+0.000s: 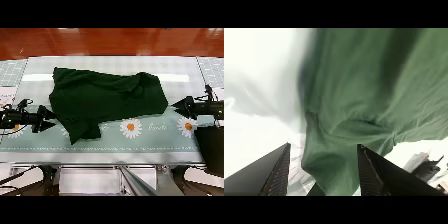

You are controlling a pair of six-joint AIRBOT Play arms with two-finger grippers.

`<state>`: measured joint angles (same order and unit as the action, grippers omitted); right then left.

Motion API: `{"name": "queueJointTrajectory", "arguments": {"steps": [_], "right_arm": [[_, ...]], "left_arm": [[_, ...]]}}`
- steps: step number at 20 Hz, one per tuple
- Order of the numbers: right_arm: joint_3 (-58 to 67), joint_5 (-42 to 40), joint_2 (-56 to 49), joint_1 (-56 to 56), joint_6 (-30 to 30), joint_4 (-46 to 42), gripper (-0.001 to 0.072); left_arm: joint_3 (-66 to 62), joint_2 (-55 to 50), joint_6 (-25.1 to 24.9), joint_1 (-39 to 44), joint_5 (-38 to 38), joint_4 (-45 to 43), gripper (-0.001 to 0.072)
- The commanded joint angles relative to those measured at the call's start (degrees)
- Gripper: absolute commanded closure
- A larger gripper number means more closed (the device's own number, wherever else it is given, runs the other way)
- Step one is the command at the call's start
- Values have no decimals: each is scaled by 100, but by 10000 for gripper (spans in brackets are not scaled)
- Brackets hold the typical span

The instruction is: Fold the shirts.

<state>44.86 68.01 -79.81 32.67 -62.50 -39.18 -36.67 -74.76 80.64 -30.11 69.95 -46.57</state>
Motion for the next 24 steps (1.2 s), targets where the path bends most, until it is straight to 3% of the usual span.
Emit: {"name": "queueJointTrajectory", "arguments": {"steps": [1,4,7,8,9,10,14,23,24], "right_arm": [[-48,63,22,7,55,22,303],[-48,39,22,7,52,55,303],[-48,37,22,7,55,173,303],[-46,44,22,9,57,173,303],[-48,42,22,11,74,151,303],[-48,-9,22,15,68,66,303],[-70,-269,-42,-203,-481,-560,305],[726,-721,-1134,-1309,-466,352,316],[903,-710,-1279,-1438,-540,413,352]], "left_arm": [[50,-262,107,7,-343,192,202],[50,-345,-2,365,-817,940,202],[50,-494,118,892,-1213,955,203],[37,-551,129,988,-1220,953,234],[2,-579,26,1029,-1154,953,502],[-55,-555,-149,1038,-1088,953,691],[-439,-529,-221,1045,-828,953,691],[-608,-529,-223,1062,-737,955,692],[-610,-529,-221,1062,-737,955,691]]}}
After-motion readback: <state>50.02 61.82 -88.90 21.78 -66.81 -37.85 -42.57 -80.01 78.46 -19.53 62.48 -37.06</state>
